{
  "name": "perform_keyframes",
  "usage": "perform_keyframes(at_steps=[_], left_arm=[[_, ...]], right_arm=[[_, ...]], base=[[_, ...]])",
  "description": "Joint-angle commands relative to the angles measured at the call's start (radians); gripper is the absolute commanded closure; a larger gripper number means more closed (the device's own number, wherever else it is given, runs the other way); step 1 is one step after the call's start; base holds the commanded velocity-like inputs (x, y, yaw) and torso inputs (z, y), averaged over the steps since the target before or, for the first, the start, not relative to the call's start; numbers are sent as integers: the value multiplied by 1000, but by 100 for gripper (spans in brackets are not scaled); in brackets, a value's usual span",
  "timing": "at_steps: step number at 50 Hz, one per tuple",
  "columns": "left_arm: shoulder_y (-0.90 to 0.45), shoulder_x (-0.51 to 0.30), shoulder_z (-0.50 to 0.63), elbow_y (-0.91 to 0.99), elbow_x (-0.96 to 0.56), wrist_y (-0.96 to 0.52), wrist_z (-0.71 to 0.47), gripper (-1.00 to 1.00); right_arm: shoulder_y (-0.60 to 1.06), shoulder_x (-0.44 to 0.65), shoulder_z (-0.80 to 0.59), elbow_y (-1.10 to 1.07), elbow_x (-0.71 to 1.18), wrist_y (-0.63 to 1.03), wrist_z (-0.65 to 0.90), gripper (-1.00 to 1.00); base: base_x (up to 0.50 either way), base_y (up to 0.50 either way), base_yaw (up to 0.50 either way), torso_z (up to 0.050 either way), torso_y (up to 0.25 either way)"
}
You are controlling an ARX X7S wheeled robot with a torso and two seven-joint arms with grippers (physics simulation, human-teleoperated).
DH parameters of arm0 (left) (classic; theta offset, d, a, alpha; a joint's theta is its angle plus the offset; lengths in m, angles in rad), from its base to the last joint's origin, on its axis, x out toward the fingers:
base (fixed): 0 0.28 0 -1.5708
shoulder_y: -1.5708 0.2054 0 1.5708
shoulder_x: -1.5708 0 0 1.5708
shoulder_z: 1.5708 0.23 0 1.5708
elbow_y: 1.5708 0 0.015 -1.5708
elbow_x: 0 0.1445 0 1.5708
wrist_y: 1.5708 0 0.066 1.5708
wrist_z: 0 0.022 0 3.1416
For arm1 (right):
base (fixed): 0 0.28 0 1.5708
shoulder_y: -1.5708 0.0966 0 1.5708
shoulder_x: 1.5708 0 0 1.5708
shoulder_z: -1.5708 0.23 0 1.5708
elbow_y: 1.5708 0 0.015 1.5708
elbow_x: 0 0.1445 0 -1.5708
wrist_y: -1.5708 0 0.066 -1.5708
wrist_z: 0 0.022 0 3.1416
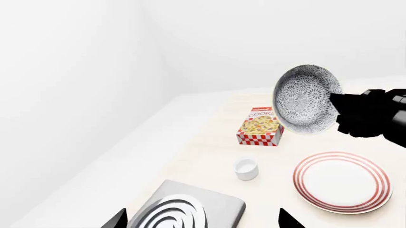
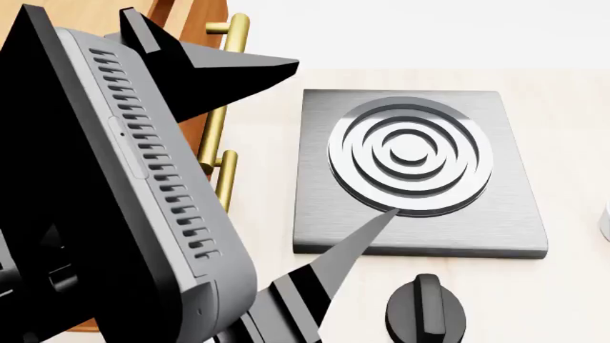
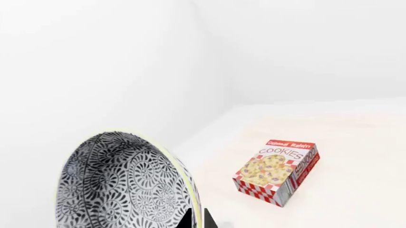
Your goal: Pick the akita bowl on the wooden cabinet and place it on the plate.
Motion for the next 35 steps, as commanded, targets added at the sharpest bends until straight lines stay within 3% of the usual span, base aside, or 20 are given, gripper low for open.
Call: perform_keyframes(at_steps=[1,35], left_arm=[[5,-2,-1,-1,0,3,1,-100],[23,-9,2,0,14,11,6,-100]], right_arm=[[24,-46,13,62,103,-57,-97,100],[129,-116,-26,200,339,-91,-143,100]], base=[[0,0,0,0,0],[0,0,0,0,0]])
